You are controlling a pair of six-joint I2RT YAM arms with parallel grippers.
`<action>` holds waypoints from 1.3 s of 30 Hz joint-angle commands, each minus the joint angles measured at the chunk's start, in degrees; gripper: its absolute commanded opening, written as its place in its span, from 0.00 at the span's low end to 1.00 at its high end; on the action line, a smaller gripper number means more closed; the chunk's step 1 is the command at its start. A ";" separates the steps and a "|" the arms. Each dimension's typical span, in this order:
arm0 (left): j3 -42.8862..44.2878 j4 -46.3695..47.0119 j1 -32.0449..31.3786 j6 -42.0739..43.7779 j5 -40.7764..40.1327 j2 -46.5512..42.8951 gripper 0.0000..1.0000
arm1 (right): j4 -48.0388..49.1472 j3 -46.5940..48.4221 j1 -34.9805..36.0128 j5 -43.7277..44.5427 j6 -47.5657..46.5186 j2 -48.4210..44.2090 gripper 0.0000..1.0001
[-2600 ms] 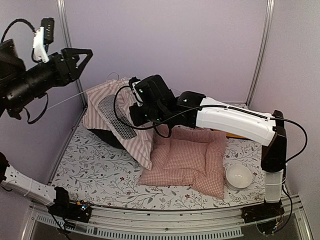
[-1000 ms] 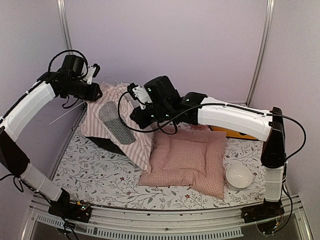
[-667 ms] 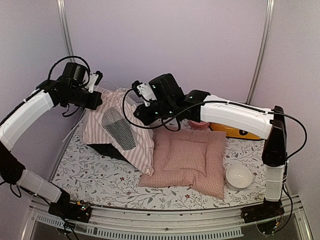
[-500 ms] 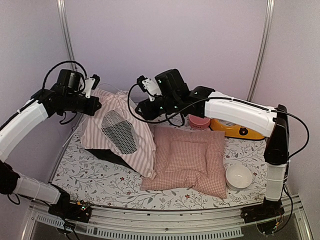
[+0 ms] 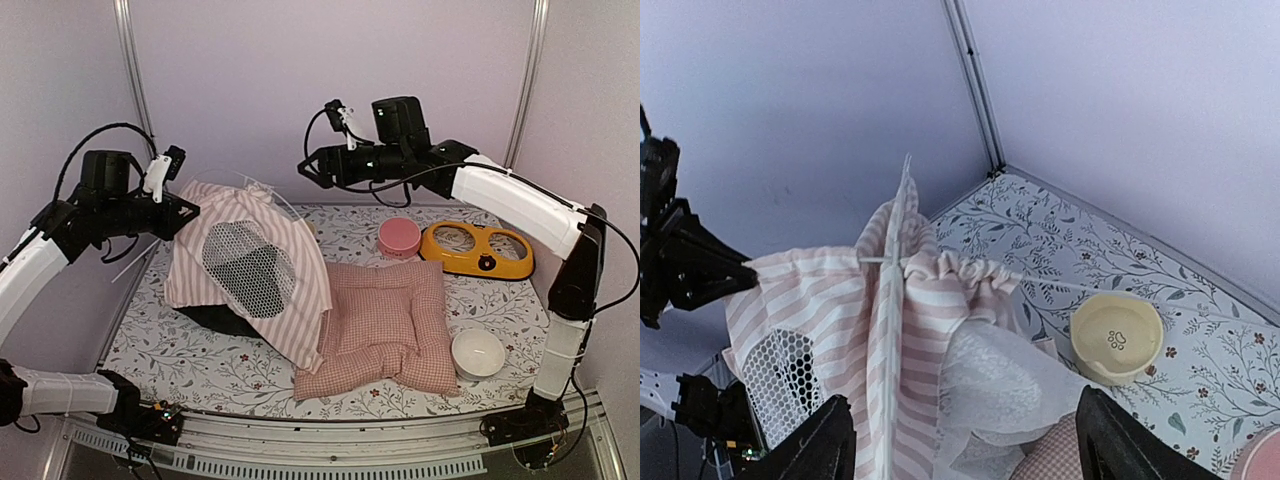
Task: Set up the pet tent
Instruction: Pass from the right arm to the left, then adjust the tent fabric on the tent.
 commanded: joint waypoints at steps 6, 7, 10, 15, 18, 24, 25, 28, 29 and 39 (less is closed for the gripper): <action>4.13 3.37 0.49 1.86 1.11 -8.10 0.00 | 5.46 -2.01 -6.46 -9.62 6.40 -1.85 0.75; 4.37 3.58 0.49 2.04 1.91 -8.70 0.00 | 6.13 -1.90 -6.76 -11.45 6.71 -1.00 0.73; 4.80 3.73 0.49 2.79 4.57 -9.93 0.00 | 8.17 -0.29 -6.88 -16.56 7.26 2.21 0.71; 4.22 4.16 0.47 3.34 7.01 -10.60 0.00 | 12.00 2.55 -6.89 -22.96 9.56 8.60 0.70; 3.97 4.37 0.49 3.34 7.39 -10.80 0.00 | 13.34 0.93 -6.86 -22.23 11.45 9.89 0.70; 3.61 5.04 0.45 3.30 8.81 -11.18 0.00 | 21.98 -2.48 -6.86 -24.53 16.97 12.74 0.73; 3.47 5.18 0.49 3.25 9.00 -11.13 0.00 | 23.66 -2.17 -6.84 -26.28 18.23 13.78 0.74; 3.15 5.68 0.49 2.97 9.31 -11.19 0.00 | 26.73 0.05 -6.71 -30.49 21.17 17.06 0.76; 3.06 5.87 0.49 2.94 9.33 -11.21 0.00 | 27.50 0.46 -6.48 -31.28 21.91 17.73 0.77; 4.01 5.85 0.49 2.51 9.85 -11.34 0.00 | 34.48 6.74 -5.04 -34.98 28.50 23.93 0.70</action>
